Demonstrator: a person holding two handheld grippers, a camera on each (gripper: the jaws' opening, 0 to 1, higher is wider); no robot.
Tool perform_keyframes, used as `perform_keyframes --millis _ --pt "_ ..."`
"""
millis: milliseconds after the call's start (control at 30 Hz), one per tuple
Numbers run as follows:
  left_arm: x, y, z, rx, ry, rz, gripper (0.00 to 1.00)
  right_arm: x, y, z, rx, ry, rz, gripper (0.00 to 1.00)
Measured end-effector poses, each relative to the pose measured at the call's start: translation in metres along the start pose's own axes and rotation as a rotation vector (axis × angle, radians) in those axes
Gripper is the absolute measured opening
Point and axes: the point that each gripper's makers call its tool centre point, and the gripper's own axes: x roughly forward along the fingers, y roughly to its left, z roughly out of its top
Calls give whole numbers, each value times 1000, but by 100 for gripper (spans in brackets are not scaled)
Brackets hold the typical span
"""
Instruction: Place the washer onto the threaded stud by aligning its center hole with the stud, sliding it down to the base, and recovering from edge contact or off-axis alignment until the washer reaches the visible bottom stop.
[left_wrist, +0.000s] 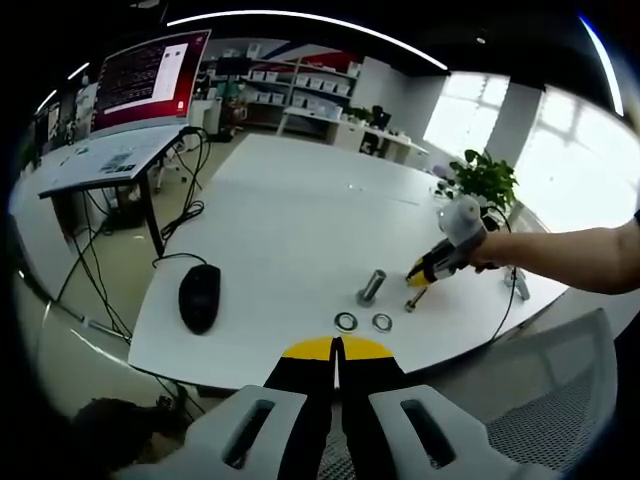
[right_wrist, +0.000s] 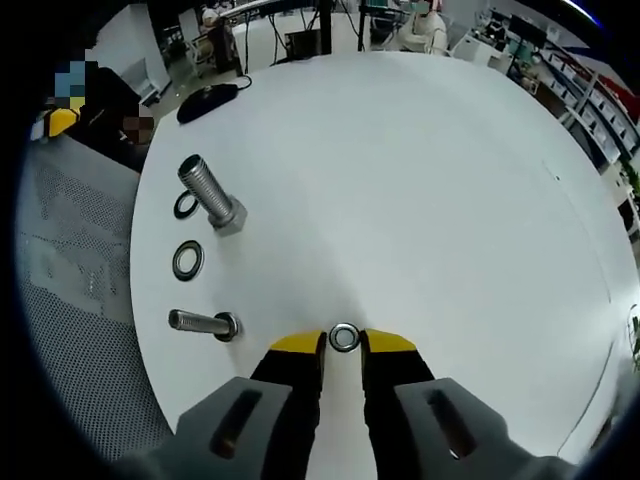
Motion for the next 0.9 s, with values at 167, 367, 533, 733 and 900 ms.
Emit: perform_keyframes --millis 167,367,533,733,900 --pt "0 1 1 -1 -4 -2 0 3 -3 1 -13 1 -7 17" --pt "0 0 1 -3 -6 -2 0 3 -3 1 -27 -21 -4 18" --pt "0 0 0 -1 -5 -1 0 0 4 2 -32 -35 -6 18" --pt "0 -2 1 -1 -4 0 0 3 -2 0 -49 -59 -8 17" --pt "0 -1 1 -4 -6 1 0 0 -3 -3 -14 -87 -11 19"
